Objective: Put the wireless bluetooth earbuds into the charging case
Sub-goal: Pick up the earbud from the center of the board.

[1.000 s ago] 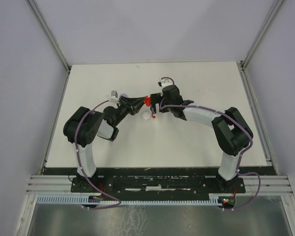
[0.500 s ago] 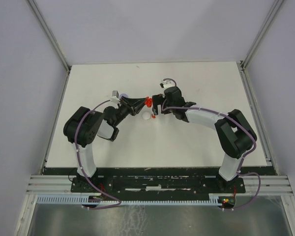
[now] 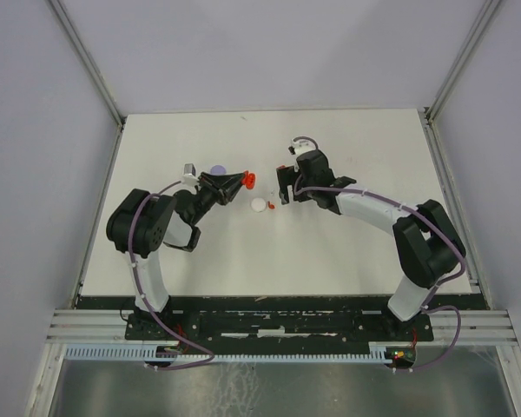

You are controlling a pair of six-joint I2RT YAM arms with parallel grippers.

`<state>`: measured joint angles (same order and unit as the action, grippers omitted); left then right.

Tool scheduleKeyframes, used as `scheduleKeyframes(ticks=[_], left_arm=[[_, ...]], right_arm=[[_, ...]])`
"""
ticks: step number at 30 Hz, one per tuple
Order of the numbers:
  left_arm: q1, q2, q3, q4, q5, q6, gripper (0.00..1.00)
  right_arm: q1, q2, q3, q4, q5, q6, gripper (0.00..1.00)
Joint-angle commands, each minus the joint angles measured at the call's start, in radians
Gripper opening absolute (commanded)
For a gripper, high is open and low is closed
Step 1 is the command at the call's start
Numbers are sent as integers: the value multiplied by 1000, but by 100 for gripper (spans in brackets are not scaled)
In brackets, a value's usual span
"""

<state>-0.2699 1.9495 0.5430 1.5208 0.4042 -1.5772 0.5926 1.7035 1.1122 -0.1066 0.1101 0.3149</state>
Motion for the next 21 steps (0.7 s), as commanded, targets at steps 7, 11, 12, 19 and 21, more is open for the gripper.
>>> scheduleKeyframes(ticks=[7,11,12,19,21], left_arm=[[41,-40,-23,67,39,40,24],[44,-38,-23,66,42,40,24],[46,-38,-24,68,42,40,24],[56,-33,-30,71,45,39,24],[58,-32,-32,76,47,37,24]], right_arm=[[38,154,134,-61,-70,-57,83],[46,184,136,-30,-97,-59,83],[48,187,136,-23,-100,-59,83],[47,201,179,-23,2,-56,84],[44,215,224,-44,35,-52,84]])
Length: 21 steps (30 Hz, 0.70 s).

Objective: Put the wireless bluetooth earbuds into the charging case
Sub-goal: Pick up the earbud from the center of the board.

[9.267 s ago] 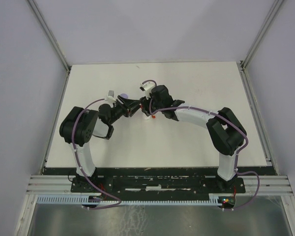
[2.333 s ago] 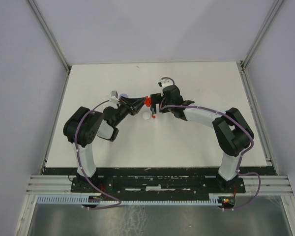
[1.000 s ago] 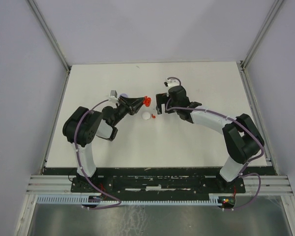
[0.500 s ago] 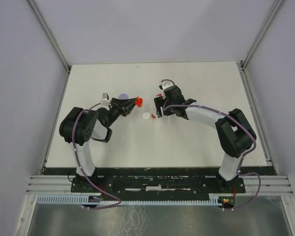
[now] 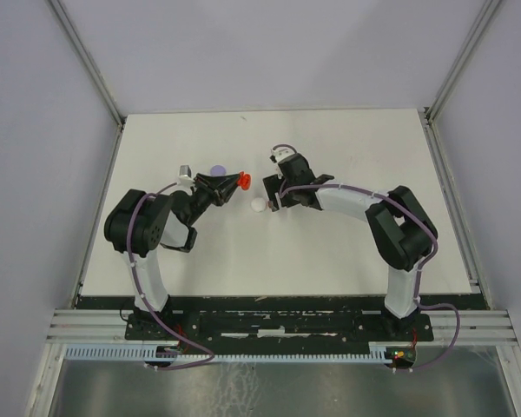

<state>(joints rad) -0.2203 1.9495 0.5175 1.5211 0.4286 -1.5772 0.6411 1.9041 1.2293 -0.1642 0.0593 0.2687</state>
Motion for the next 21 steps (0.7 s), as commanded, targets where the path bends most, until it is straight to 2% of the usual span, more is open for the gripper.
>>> scheduleKeyframes(ticks=[1,6,11,21], left_arm=[[9,-31,-5,75,22,37,24],[17,-36,-8,80,30,30,24],[31,-47,-18,85,39,26,24],[43,-37,-18,100,48,15,24]], right_arm=[[-8,31,140,-7,98,-2,84],[-44,154,318,-98,117,14,82],[-85,240,425,-110,84,26,81],[-121,326,511,-86,62,33,75]])
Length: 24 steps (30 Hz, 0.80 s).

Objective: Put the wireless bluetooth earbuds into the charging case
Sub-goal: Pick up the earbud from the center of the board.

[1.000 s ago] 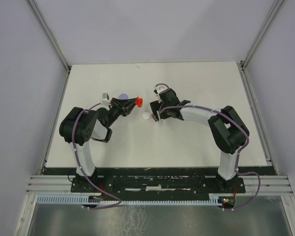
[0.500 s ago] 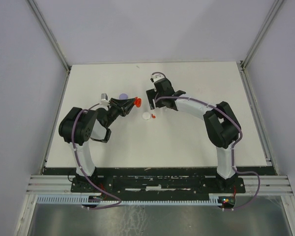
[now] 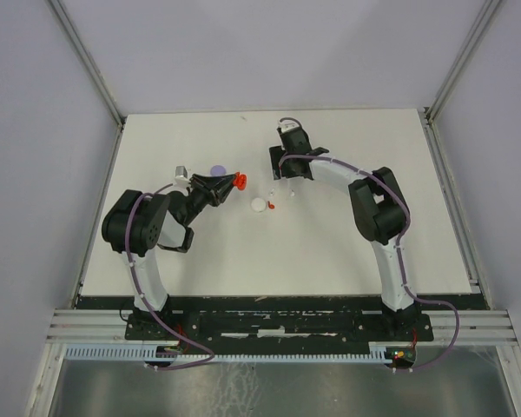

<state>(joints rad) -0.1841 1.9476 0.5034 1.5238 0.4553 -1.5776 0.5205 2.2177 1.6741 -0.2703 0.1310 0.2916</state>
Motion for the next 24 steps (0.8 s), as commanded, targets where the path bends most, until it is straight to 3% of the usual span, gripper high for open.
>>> scheduleKeyframes(ticks=[1,24], left_arm=[[8,-35,-5,99,22,14,24],[11,-9,7,108,22,10,24]], right_arm=[[-3,19,71,19,-10,12,75],[-48,105,162,-7,5,-23,63]])
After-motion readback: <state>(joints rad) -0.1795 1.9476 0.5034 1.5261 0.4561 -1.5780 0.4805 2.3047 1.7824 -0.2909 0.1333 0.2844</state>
